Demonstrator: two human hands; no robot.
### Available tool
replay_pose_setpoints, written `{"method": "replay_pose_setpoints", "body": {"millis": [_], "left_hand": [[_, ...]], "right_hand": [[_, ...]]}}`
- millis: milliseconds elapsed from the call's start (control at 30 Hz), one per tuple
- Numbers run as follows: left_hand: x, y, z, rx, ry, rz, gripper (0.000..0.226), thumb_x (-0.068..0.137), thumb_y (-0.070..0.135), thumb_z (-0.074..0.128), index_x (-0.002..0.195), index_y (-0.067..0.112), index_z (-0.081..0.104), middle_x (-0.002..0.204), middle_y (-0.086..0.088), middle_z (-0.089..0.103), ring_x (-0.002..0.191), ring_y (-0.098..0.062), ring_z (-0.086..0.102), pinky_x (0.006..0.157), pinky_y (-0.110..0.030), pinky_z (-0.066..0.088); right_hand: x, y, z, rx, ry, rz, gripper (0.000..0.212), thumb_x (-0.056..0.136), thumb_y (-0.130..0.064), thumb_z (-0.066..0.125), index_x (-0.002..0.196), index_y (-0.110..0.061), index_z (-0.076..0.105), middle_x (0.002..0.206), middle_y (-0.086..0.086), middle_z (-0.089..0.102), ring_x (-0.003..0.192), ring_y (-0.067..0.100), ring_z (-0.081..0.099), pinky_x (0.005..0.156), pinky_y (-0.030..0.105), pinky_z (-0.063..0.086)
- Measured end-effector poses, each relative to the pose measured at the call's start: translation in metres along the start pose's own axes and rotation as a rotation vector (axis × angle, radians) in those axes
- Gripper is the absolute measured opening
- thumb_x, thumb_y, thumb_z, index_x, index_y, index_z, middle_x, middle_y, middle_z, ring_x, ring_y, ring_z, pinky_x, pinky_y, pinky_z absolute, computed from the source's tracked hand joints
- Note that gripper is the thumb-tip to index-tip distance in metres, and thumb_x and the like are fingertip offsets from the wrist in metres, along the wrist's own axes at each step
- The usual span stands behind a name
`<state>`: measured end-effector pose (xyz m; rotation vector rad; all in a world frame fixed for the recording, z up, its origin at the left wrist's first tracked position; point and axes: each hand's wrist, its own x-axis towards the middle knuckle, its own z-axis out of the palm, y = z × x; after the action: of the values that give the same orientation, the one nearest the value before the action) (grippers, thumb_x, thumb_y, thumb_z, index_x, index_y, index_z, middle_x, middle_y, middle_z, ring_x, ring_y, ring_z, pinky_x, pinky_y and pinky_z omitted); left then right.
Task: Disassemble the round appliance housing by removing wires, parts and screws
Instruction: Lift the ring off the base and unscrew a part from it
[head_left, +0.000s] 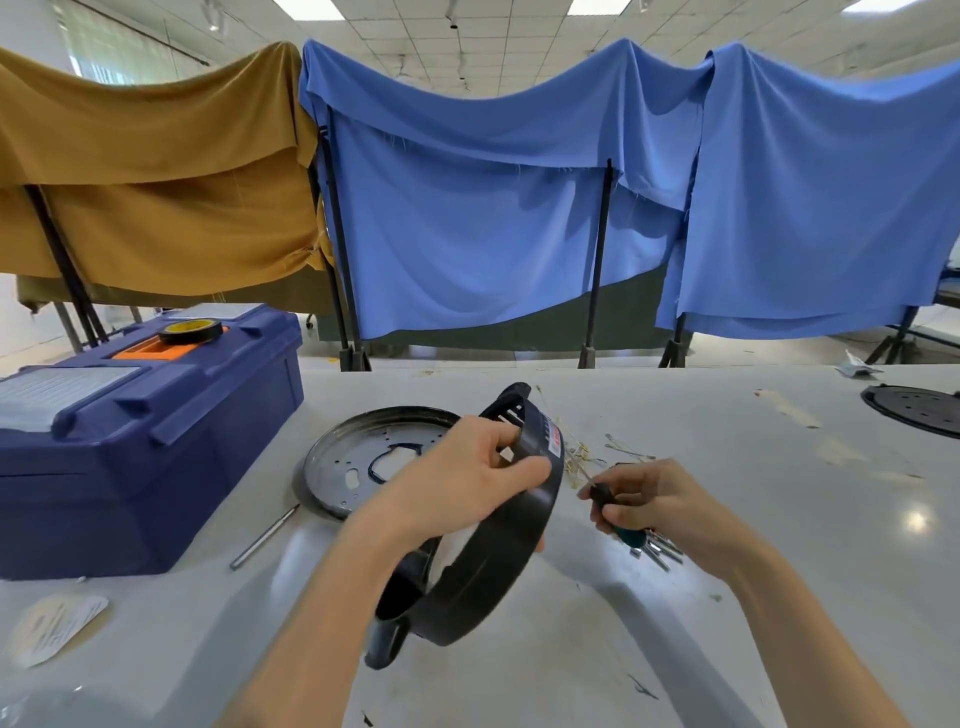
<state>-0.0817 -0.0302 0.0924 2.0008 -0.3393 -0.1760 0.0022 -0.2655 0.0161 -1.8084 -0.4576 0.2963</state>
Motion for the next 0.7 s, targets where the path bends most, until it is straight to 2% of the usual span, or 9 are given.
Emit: {"method": "replay_pose_setpoints", "body": {"millis": [133,200,267,333,400,500,567,633,700], "left_hand": [[0.011,-0.008,0.02,0.084,0.212,-0.126,0.048,0.075,0.039,0.072,0.111,0.032,0.04,0.086,-0.009,0.073,0.072,-0.02,0.072,0.066,-0.034,0.059],[0.015,-0.012,0.034,0.027,0.354,-0.11,0.069,0.071,0.033,0.076,0.126,0.032,0.034,0.078,-0.004,0.073,0.077,-0.019,0.07,0.073,-0.035,0.058],[0.017,-0.015,0.049,0.021,0.505,-0.064,0.076,0.069,0.031,0.075,0.137,0.029,0.04,0.064,0.004,0.071,0.083,-0.02,0.068,0.081,-0.038,0.055],[0.017,-0.014,0.061,0.114,0.58,-0.028,0.074,0.073,0.033,0.07,0.142,0.026,0.042,0.054,0.009,0.064,0.093,-0.025,0.065,0.084,-0.036,0.052],[0.016,-0.012,0.068,0.19,0.598,-0.001,0.068,0.08,0.033,0.065,0.142,0.02,0.042,0.06,0.004,0.065,0.086,-0.022,0.061,0.075,-0.03,0.047],[0.015,-0.008,0.07,0.303,0.592,0.078,0.029,0.089,0.032,0.057,0.112,0.016,0.06,0.057,-0.001,0.056,0.062,-0.022,0.043,0.057,-0.026,0.031],[0.013,-0.006,0.07,0.325,0.574,0.1,0.021,0.091,0.03,0.054,0.1,0.011,0.058,0.056,0.001,0.049,0.056,-0.018,0.039,0.054,-0.025,0.027],[0.012,-0.005,0.07,0.342,0.587,0.125,0.02,0.093,0.028,0.053,0.106,0.014,0.059,0.054,0.004,0.044,0.053,-0.013,0.037,0.055,-0.025,0.028],[0.01,-0.003,0.068,0.357,0.599,0.138,0.027,0.095,0.028,0.051,0.117,0.016,0.058,0.054,0.004,0.041,0.054,-0.012,0.037,0.056,-0.024,0.028]], "right_hand": [[0.003,-0.001,0.006,-0.062,0.092,0.005,0.026,0.081,0.015,0.061,0.086,-0.007,0.074,0.076,0.01,0.07,0.07,0.025,0.064,0.073,0.034,0.056],[0.003,0.002,0.008,-0.049,0.122,-0.008,0.026,0.08,0.017,0.06,0.084,-0.005,0.073,0.071,0.012,0.066,0.064,0.023,0.057,0.067,0.039,0.05],[0.004,0.005,0.01,-0.035,0.153,-0.02,0.027,0.079,0.018,0.06,0.082,-0.005,0.072,0.07,0.012,0.062,0.062,0.022,0.053,0.063,0.039,0.045],[0.005,0.007,0.014,-0.045,0.178,-0.036,0.027,0.08,0.017,0.061,0.08,-0.008,0.07,0.07,0.01,0.06,0.06,0.02,0.05,0.062,0.037,0.042],[0.008,0.009,0.017,-0.054,0.186,-0.052,0.027,0.08,0.015,0.061,0.078,-0.011,0.069,0.07,0.009,0.06,0.058,0.016,0.049,0.06,0.033,0.041],[0.011,0.009,0.021,-0.058,0.179,-0.08,0.023,0.082,0.01,0.064,0.079,-0.013,0.067,0.068,-0.001,0.064,0.056,0.006,0.051,0.056,0.019,0.04],[0.011,0.008,0.026,-0.023,0.172,-0.118,0.015,0.082,0.005,0.067,0.082,-0.01,0.067,0.065,-0.006,0.063,0.052,-0.001,0.05,0.051,0.011,0.039],[0.012,0.009,0.031,0.014,0.2,-0.16,0.011,0.082,0.003,0.069,0.084,-0.008,0.069,0.07,0.0,0.065,0.053,-0.001,0.051,0.048,0.01,0.039],[0.013,0.01,0.035,0.008,0.237,-0.189,0.011,0.081,0.0,0.07,0.086,-0.01,0.072,0.079,0.006,0.069,0.062,0.006,0.056,0.054,0.011,0.041]]}}
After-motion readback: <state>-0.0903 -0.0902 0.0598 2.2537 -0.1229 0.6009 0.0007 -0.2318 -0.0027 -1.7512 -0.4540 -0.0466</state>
